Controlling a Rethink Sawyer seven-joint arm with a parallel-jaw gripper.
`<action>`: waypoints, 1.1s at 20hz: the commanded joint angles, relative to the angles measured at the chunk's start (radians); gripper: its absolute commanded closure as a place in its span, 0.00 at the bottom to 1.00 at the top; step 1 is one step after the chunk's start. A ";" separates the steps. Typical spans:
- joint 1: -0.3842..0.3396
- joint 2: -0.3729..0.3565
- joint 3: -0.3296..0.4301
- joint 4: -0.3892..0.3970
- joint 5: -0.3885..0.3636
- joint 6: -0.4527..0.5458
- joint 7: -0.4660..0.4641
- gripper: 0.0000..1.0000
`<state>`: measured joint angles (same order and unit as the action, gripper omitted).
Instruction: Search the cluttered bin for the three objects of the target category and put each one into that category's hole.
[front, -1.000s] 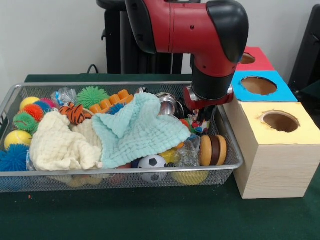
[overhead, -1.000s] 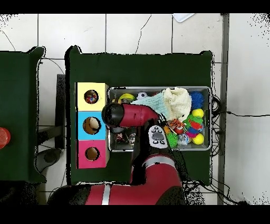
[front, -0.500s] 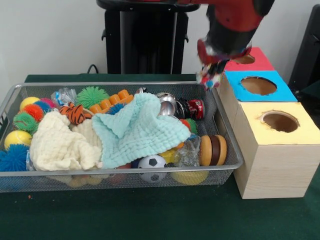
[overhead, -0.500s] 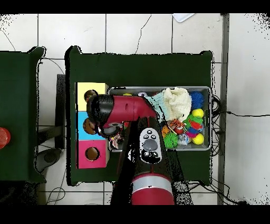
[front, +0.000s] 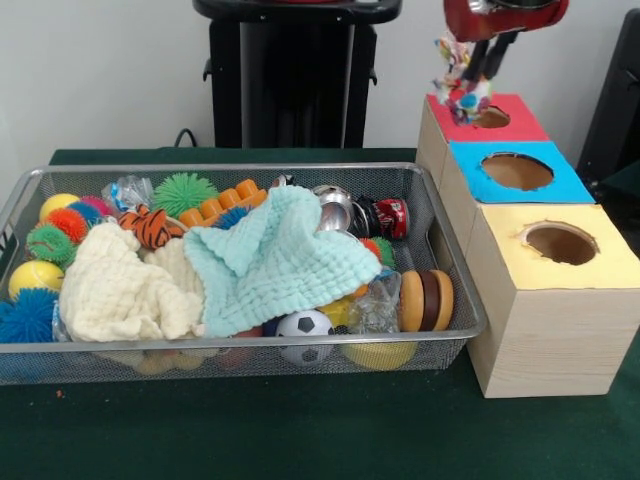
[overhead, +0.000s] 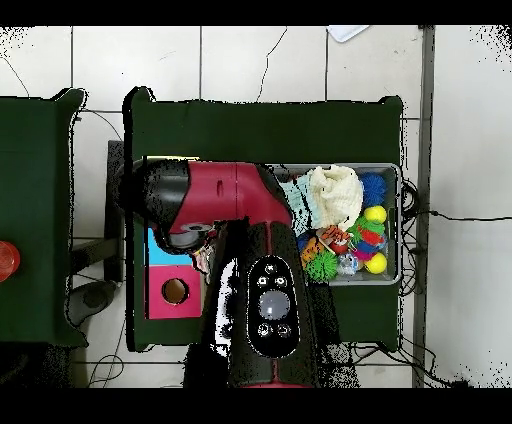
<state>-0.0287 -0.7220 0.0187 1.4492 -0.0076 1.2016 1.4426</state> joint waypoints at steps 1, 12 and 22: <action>0.018 -0.014 0.050 -0.019 0.070 -0.396 0.283 1.00; 0.055 -0.011 0.022 0.036 0.095 -0.619 0.265 1.00; 0.052 0.115 -0.003 0.082 0.019 -0.728 0.173 1.00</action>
<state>0.0397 -0.7074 0.0187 1.4072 0.0635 0.4849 1.4562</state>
